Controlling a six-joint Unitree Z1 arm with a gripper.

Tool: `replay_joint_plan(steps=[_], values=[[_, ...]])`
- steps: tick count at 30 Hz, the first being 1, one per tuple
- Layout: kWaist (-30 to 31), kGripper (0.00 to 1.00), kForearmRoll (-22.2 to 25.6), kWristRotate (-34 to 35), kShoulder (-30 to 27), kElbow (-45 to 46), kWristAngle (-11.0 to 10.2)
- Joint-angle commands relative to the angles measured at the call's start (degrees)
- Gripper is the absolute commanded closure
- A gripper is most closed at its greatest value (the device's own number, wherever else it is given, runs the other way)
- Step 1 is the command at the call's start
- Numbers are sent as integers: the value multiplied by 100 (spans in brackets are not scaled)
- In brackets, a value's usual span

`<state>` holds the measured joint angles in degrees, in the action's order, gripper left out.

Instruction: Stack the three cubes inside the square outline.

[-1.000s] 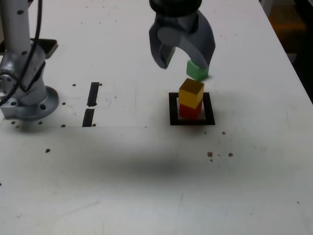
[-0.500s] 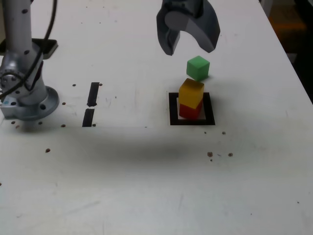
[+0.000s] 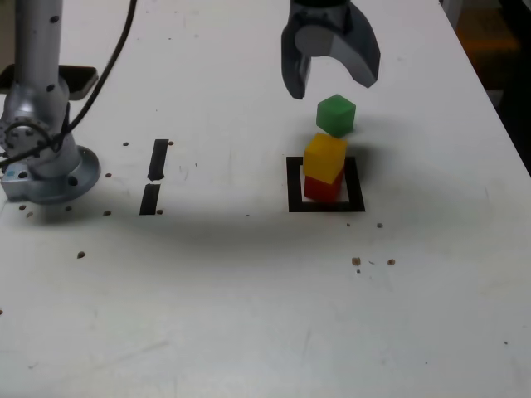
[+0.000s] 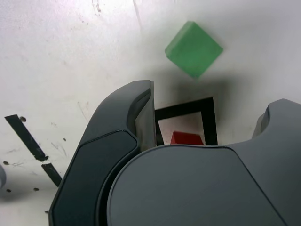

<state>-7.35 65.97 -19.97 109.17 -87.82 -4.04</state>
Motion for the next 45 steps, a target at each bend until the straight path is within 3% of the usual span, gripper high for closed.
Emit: replay_joint_plan(steps=[1,14,34,37,45], values=[[-120,12,-62,-7,109,50,82],[-547,11,-243,-7,634,61,182],[-820,12,-529,-69,1206,-278,117],[-871,15,-538,-116,1277,-287,125],[-915,43,-569,-130,1389,-267,218]])
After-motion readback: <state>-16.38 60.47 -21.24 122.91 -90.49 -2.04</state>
